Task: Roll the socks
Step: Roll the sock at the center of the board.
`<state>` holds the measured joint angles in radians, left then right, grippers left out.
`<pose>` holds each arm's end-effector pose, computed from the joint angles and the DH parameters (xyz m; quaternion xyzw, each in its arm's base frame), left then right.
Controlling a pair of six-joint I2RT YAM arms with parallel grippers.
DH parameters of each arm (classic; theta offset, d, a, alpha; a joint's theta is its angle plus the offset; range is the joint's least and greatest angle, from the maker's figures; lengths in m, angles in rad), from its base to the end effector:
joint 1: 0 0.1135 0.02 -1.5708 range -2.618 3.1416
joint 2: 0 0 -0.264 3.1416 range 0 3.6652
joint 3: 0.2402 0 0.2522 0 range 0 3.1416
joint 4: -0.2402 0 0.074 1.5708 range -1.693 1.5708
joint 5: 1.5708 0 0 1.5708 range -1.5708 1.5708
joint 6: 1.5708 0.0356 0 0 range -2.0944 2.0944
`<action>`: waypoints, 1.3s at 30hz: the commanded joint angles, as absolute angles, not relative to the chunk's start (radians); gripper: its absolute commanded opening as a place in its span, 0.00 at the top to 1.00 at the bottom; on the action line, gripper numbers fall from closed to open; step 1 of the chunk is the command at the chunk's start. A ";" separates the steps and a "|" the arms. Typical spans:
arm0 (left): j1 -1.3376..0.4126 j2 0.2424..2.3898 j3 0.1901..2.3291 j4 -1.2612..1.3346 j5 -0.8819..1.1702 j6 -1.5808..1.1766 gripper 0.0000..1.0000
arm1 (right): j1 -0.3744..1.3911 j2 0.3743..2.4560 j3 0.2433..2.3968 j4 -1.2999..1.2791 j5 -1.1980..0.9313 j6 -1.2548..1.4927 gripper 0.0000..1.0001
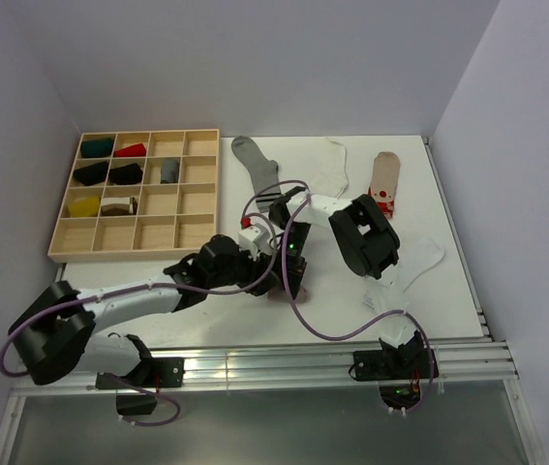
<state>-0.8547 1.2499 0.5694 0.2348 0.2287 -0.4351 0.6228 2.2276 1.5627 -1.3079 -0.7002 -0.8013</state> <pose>0.1665 -0.2036 0.2097 0.2345 0.8093 -0.3956 0.3654 0.2883 0.2353 0.1255 0.5496 -0.7415 -0.3515 0.1568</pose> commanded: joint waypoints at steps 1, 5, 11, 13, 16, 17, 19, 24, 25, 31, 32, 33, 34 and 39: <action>-0.902 1.347 0.670 0.230 0.198 -0.325 0.52 | 0.615 2.270 1.582 -1.259 -0.638 -0.818 0.77; -0.920 1.430 0.721 0.216 0.216 -0.287 0.52 | 0.614 2.276 1.585 -1.261 -0.635 -0.813 0.77; -0.923 1.520 0.773 0.178 0.218 -0.239 0.52 | 0.611 2.278 1.585 -1.261 -0.638 -0.807 0.77; -0.923 1.543 0.776 0.178 0.216 -0.232 0.52 | 0.609 2.281 1.589 -1.267 -0.641 -0.810 0.77; -0.925 1.568 0.781 0.186 0.224 -0.229 0.52 | 0.609 2.287 1.592 -1.267 -0.641 -0.808 0.77; -0.925 1.575 0.782 0.187 0.227 -0.227 0.52 | 0.611 2.289 1.592 -1.266 -0.640 -0.810 0.77; -0.925 1.594 0.787 0.192 0.232 -0.227 0.52 | 0.611 2.292 1.595 -1.270 -0.641 -0.810 0.77; -0.928 1.621 0.782 0.212 0.242 -0.235 0.52 | 0.609 2.293 1.595 -1.272 -0.647 -0.810 0.77; -0.928 1.624 0.778 0.216 0.239 -0.236 0.52 | 0.609 2.292 1.595 -1.273 -0.649 -0.810 0.76; -0.931 1.654 0.767 0.232 0.241 -0.245 0.53 | 0.609 2.295 1.609 -1.298 -0.673 -0.822 0.76; -0.931 1.658 0.765 0.233 0.238 -0.247 0.54 | 0.609 2.293 1.611 -1.301 -0.679 -0.824 0.76; -0.931 1.664 0.761 0.239 0.233 -0.253 0.54 | 0.609 2.293 1.612 -1.304 -0.684 -0.825 0.75; -0.931 1.667 0.759 0.241 0.235 -0.258 0.55 | 0.609 2.292 1.614 -1.307 -0.690 -0.827 0.75; -0.931 1.686 0.733 0.267 0.247 -0.293 0.66 | 0.609 2.290 1.612 -1.305 -0.693 -0.821 0.73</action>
